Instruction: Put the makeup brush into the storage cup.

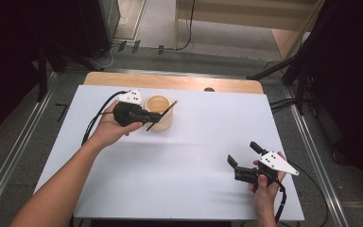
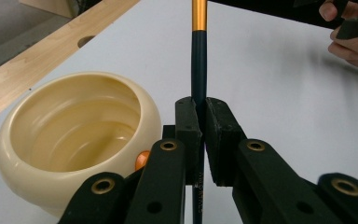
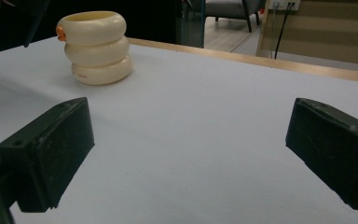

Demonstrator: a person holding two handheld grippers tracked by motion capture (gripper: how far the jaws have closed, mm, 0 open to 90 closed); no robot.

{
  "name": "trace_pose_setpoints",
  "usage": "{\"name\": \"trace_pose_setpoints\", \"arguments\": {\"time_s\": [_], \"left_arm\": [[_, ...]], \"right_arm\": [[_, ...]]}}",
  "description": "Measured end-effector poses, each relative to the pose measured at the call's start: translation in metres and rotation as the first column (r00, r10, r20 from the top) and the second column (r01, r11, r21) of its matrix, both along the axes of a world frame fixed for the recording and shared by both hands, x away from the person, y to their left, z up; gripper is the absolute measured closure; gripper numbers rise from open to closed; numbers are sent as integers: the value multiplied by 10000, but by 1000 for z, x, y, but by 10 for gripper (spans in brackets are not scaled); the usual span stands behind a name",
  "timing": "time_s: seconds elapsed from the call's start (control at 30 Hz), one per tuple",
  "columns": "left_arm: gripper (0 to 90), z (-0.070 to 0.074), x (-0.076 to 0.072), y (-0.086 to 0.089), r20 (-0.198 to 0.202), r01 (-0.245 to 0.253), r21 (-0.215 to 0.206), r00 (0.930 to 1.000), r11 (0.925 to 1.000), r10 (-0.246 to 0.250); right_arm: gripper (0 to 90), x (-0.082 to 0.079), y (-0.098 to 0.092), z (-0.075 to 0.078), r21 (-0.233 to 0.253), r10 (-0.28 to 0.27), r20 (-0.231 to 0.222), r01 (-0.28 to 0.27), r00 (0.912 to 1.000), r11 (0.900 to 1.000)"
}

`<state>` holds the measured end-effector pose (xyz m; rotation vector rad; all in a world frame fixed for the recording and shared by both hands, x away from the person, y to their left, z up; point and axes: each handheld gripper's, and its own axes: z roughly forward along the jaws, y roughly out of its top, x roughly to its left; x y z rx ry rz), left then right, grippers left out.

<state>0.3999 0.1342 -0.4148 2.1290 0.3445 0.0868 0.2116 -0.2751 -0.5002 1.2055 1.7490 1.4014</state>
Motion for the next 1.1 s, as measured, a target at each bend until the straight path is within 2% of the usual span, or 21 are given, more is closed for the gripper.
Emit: {"name": "trace_pose_setpoints", "arguments": {"time_s": [0.1,0.63,1.0,1.1], "left_arm": [[854,2,1,1,36,-117,-208,9999,9997,118],[854,3,3,2,140,-434,-587,9989,9973,443],[853,5,4,3,381,-791,-1164,9957,9900,840],[853,5,4,3,431,-812,-1202,9953,9894,869]], "right_arm": [[12,0,0,0,-20,25,-27,-25,10000,10000],[12,2,1,-2,-161,-28,-138,26,9999,9999],[35,2,1,-2,-201,-107,-210,103,9997,9997],[40,2,2,-2,-220,-106,-242,101,9997,9997]]}}
